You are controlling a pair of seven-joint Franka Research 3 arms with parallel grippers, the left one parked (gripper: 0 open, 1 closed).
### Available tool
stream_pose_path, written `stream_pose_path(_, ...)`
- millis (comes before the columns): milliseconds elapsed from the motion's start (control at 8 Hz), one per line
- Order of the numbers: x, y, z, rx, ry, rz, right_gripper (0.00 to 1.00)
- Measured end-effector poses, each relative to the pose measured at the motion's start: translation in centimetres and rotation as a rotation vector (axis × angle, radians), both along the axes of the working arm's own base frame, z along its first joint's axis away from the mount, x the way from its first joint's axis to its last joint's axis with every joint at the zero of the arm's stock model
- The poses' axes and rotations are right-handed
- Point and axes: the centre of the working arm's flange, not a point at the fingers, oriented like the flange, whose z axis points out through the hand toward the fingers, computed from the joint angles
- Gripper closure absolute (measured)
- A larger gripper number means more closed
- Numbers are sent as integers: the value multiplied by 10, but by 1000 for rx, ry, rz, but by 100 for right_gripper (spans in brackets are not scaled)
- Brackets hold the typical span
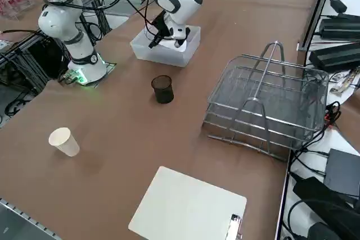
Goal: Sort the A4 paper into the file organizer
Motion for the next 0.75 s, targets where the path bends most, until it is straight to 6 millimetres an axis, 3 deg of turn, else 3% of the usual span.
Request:
stream_pose_path(125, 8, -2, 13, 3, 15, -3, 99)
stream_pose_path(375, 37, -18, 58, 21, 19, -33, 99)
stream_pose_path(750, 94, -69, 156, 62, -98, -126, 99)
